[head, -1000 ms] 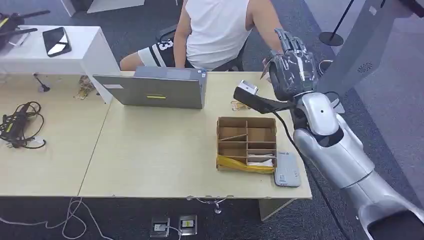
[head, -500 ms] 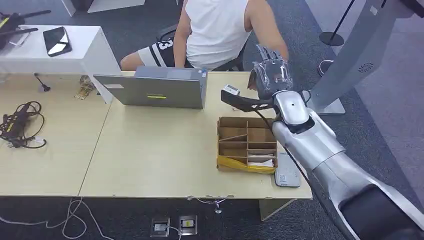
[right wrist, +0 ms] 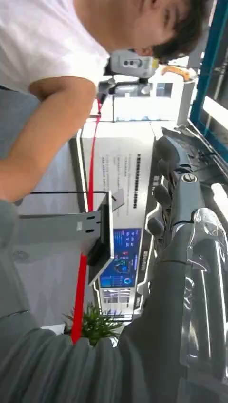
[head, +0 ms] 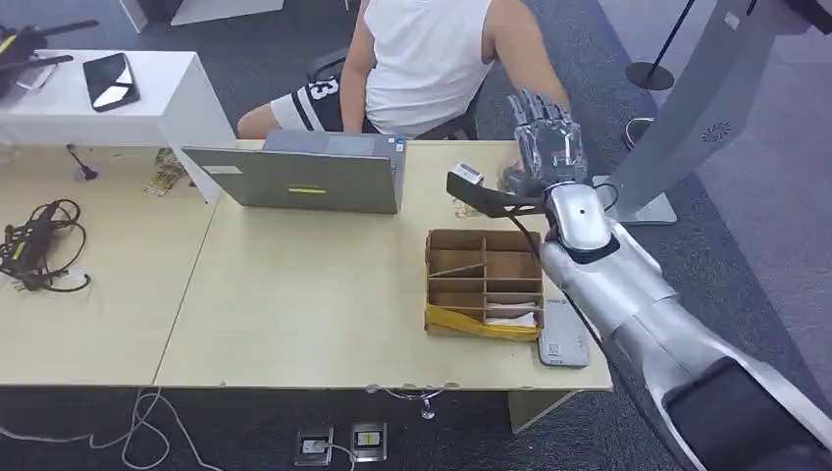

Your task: Pass the card to the sensor for recognition and then transmit it.

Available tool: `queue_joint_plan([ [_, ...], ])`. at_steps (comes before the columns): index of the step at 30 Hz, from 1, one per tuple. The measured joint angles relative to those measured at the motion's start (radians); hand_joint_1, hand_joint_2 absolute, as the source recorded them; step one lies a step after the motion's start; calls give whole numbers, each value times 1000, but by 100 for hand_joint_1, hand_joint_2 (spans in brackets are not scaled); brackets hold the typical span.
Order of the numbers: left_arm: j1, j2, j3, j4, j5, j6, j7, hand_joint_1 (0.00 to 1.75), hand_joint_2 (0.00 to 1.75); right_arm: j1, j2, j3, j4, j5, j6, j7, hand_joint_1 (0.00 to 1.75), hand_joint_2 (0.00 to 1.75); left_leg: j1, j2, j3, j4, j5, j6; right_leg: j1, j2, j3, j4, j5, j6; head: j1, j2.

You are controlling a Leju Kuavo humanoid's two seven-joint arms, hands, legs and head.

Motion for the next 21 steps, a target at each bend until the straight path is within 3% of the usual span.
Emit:
queue_joint_plan([
  [6, 1, 0, 0, 0, 7, 0, 0, 0, 175, -3, -36, -40, -80, 17, -147, 65, 0, 175, 0, 0, 0, 0, 0, 0, 0, 0, 0, 0, 0, 0, 0, 0],
  [12, 2, 1, 1, 0, 23, 0, 7, 0, 175, 31, -89, -128, -266, -50, -302, 76, 0, 175, 0, 0, 1, 0, 0, 0, 0, 0, 0, 0, 0, 0, 0, 0],
  [17, 4, 0, 1, 0, 38, 0, 7, 0, 175, 109, -140, -221, -459, 35, -347, 97, 0, 175, 0, 0, 2, 0, 0, 0, 0, 0, 1, 0, 0, 0, 0, 0],
  [21, 5, 1, 1, 0, 50, 0, 7, 0, 175, 230, -159, -347, -638, 117, -348, 57, 0, 175, 0, 0, 2, 0, 0, 0, 0, 0, 1, -1, 0, 0, 1, 0],
])
